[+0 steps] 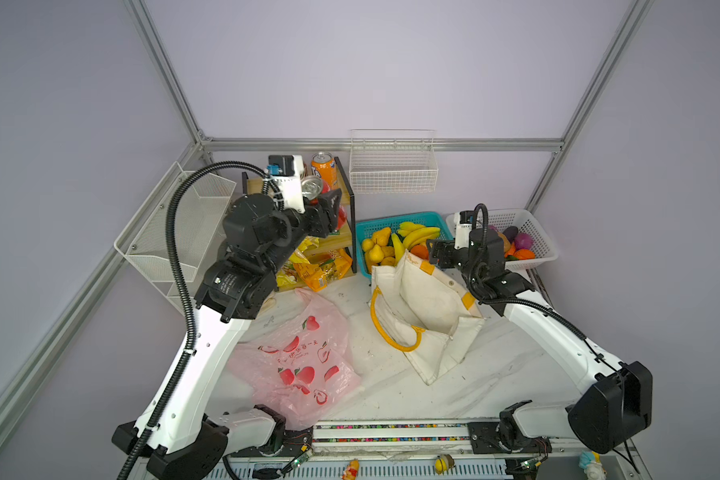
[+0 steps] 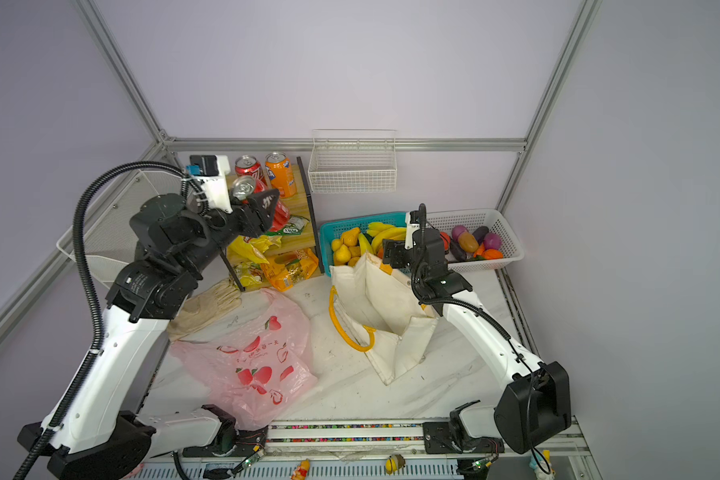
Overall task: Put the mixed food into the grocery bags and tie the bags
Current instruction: 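Grasp the red cola can with the left gripper and lift it off the shelf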
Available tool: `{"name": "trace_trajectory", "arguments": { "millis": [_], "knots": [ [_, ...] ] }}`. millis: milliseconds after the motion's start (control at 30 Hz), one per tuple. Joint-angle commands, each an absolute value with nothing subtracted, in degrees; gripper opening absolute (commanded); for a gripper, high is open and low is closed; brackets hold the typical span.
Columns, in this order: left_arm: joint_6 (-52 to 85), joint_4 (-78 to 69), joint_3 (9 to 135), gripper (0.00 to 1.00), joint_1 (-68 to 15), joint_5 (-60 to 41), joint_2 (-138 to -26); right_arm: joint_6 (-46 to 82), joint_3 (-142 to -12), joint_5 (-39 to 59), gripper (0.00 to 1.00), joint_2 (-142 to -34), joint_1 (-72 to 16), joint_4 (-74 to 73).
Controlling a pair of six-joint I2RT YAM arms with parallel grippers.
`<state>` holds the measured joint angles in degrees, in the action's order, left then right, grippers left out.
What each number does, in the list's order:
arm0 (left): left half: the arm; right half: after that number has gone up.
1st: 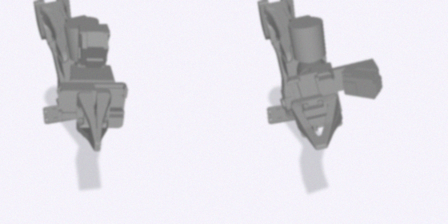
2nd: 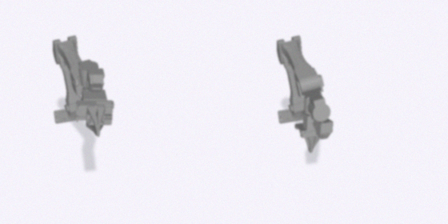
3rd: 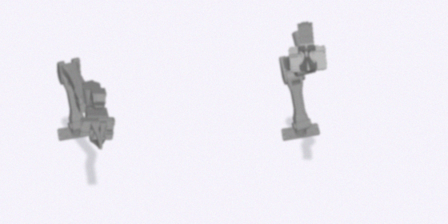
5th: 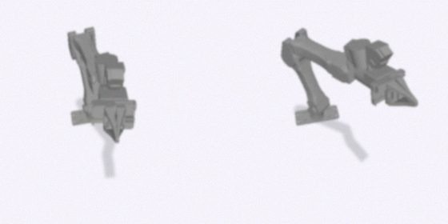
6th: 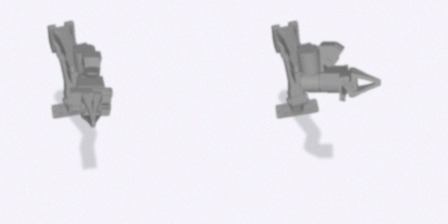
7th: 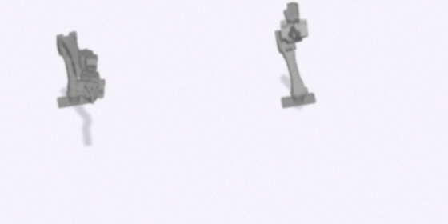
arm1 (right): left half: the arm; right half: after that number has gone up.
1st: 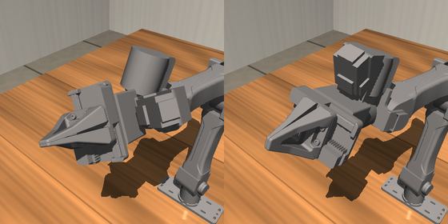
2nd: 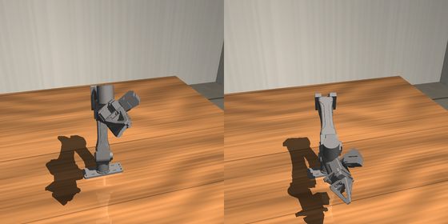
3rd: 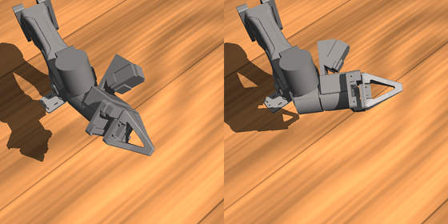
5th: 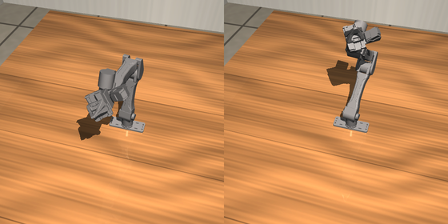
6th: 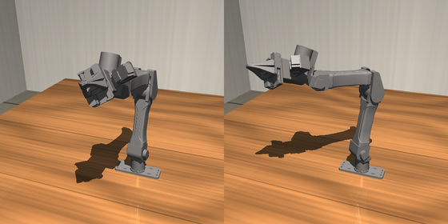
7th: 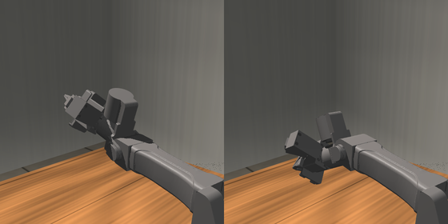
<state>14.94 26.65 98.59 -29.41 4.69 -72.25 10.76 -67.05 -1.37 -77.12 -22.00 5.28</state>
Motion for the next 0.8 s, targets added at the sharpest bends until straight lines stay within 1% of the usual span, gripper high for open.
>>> {"name": "trace_trajectory", "arguments": {
  "millis": [0,100,233,367,467,600,700,767],
  "knots": [
    [18.1,13.5,91.0,0.51,-36.0,6.9,-74.4,12.3,-64.6,-1.3,0.87,-73.6,-21.5,14.7],
    [18.5,6.3,84.7,0.51,-40.9,4.7,-75.9,13.5,-60.8,0.2,0.86,-69.2,-21.6,17.8],
    [19.0,-0.4,80.2,0.51,-43.8,-1.1,-80.3,14.5,-58.7,0.9,0.85,-65.0,-21.6,21.2],
    [17.4,-7.2,76.6,0.49,-46.2,-2.4,-85.7,14.6,-56.5,0.1,0.84,-65.8,-21.6,21.7],
    [18.1,-6.4,77.0,0.48,-47.3,0.7,-88.8,14.4,-56.0,-0.1,0.82,-67.6,-21.6,20.5],
    [22.4,-2.8,77.3,0.48,-47.7,5.1,-90.7,14.4,-55.9,2.0,0.73,-68.4,-21.5,20.6],
    [23.3,0.0,77.4,0.48,-47.9,6.4,-90.8,13.5,-56.0,4.5,0.67,-67.7,-21.6,22.2],
    [23.4,1.4,77.5,0.48,-47.9,6.3,-90.7,13.2,-56.2,4.8,0.64,-67.8,-21.5,22.6]
  ]
}}
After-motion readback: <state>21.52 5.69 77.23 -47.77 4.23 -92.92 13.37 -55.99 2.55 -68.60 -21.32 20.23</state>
